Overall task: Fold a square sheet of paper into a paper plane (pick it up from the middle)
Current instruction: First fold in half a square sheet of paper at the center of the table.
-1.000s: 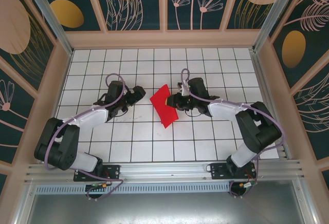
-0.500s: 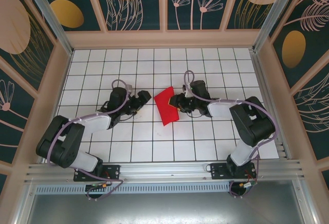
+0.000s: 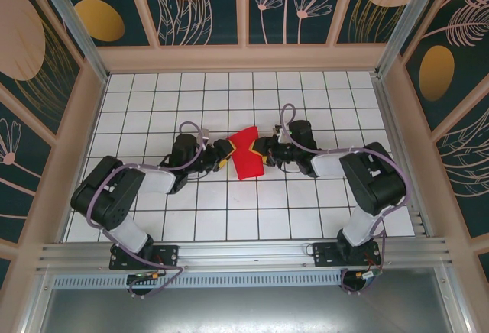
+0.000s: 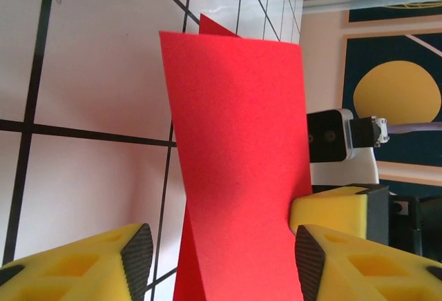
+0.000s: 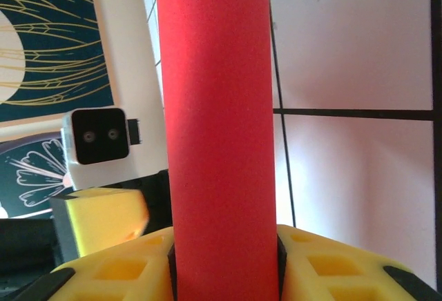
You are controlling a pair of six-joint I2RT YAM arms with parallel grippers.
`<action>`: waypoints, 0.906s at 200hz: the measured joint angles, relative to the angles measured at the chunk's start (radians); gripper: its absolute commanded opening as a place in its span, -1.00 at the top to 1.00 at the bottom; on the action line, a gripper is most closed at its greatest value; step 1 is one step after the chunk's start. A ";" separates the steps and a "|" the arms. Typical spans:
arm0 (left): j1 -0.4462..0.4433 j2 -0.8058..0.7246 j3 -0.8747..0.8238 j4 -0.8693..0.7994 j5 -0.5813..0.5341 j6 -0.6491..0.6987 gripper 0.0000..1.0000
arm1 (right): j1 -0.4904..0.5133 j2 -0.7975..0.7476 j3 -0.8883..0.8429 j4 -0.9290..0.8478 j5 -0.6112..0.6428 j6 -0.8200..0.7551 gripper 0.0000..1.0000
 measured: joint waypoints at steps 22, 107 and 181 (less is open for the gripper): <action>0.000 0.013 0.000 0.047 0.008 -0.021 0.12 | -0.002 0.011 -0.006 0.036 -0.013 0.029 0.23; 0.000 0.068 0.002 0.183 0.021 -0.060 1.00 | -0.002 0.029 -0.013 0.005 -0.012 0.025 -0.05; -0.022 0.130 0.098 0.074 0.026 0.001 1.00 | -0.022 -0.043 0.026 -0.319 0.133 -0.206 -0.74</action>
